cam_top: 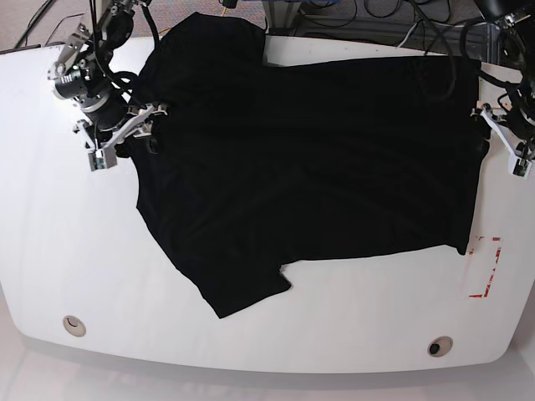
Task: Layout the t-shirt on the table in an organized manner, then fold the t-shirt properly
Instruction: 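Pull the grasped shoulders apart with both grippers, stretching the shirt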
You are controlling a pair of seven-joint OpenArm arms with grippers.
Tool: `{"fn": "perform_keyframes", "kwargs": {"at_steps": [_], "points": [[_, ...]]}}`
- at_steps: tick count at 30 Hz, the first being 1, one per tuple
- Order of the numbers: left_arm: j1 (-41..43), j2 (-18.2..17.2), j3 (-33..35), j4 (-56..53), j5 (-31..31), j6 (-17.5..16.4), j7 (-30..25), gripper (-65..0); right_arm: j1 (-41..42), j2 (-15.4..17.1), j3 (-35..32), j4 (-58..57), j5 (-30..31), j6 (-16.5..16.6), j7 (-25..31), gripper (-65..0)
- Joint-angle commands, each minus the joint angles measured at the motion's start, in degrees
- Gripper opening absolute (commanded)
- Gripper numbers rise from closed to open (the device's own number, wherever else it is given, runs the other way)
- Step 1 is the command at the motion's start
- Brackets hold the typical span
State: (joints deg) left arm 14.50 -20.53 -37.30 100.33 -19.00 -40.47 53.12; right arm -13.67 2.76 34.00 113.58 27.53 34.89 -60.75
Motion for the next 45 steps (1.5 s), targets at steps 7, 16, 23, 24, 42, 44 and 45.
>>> {"fn": "perform_keyframes", "kwargs": {"at_steps": [7,16,23,24,42,44,45], "points": [[5.76,-1.66,0.33,4.94,-2.31,0.47,-0.95,-12.1,-4.39,-1.49,9.83,0.84,12.69,0.05,0.84,-16.8],[8.22,-1.49,-0.02,6.26,-2.31,0.47,-0.95,-12.5,-7.74,-2.90,14.57,-1.89,17.88,0.05,0.84,-16.8],[9.45,-0.52,-1.16,6.08,-2.23,0.47,-0.95,-12.6,-7.47,-2.72,15.54,-11.56,18.23,0.49,0.84,-16.8],[9.45,-0.26,-1.16,6.08,-2.14,0.47,-0.95,-12.6,-7.38,-2.72,15.36,-12.52,18.23,0.49,0.84,-16.8],[9.37,0.01,0.77,5.91,-2.05,0.47,-0.95,-12.6,-2.28,0.09,14.75,-20.44,18.23,0.31,0.84,-16.8],[9.37,0.01,0.95,5.91,-2.05,0.47,-0.95,-12.6,-2.20,0.09,13.96,-20.44,18.23,0.31,0.84,-16.8],[9.37,0.01,0.95,5.91,-1.96,0.47,-0.95,-12.6,-2.28,0.00,13.52,-20.35,18.23,0.31,0.75,-16.8]]}}
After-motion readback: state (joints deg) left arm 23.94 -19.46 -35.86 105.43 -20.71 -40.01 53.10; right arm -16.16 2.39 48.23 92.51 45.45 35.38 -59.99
